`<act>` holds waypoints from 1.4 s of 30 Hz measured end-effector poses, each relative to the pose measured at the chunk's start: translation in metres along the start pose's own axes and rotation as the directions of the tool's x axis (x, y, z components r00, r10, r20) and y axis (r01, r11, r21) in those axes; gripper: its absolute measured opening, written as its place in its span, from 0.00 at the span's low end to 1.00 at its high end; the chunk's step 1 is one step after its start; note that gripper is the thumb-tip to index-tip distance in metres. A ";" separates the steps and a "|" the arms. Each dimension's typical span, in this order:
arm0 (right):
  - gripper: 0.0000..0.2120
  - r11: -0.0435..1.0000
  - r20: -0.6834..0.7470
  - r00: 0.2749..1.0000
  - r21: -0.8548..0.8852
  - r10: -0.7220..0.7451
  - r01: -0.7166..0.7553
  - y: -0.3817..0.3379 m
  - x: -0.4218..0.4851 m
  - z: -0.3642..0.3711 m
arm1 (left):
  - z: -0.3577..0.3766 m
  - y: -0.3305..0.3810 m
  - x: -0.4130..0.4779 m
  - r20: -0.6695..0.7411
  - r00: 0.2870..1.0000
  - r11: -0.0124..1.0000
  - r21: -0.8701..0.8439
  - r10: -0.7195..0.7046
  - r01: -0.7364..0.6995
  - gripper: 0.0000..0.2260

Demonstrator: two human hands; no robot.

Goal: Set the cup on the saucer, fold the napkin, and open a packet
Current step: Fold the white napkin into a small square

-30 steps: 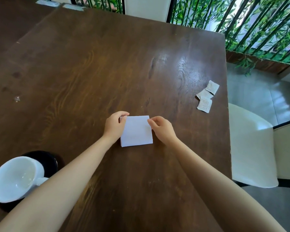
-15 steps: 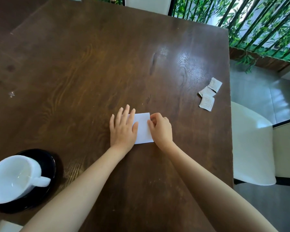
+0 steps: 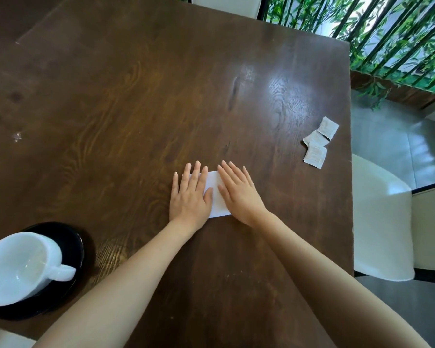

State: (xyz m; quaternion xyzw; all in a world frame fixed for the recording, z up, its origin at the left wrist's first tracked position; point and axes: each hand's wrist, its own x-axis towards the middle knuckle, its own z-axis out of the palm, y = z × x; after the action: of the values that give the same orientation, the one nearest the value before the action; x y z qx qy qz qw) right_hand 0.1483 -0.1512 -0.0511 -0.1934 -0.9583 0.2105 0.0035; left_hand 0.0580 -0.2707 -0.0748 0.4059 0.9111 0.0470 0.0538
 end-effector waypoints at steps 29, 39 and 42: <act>0.25 0.993 0.101 0.992 -0.098 0.078 -0.068 0.005 -0.004 0.009 | -0.032 -0.032 -0.005 0.070 0.991 0.832 -0.538 -0.118 0.137 0.27; 0.17 0.927 0.080 0.981 0.321 0.175 -0.192 0.010 0.032 -0.040 | -0.067 0.009 -0.076 0.674 0.572 -0.415 -0.738 -0.467 0.531 0.08; 0.15 0.973 0.200 0.975 0.184 0.102 -0.139 0.004 0.042 -0.038 | -0.065 0.025 -0.092 0.807 0.511 -0.598 -0.574 -0.297 0.559 0.04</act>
State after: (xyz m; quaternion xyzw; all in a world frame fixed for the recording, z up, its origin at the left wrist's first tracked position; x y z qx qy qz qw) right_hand 0.1145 -0.1171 -0.0209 -0.2293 -0.9152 0.3213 -0.0813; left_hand 0.1286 -0.3248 -0.0012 -0.3012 0.5583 0.6420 0.4306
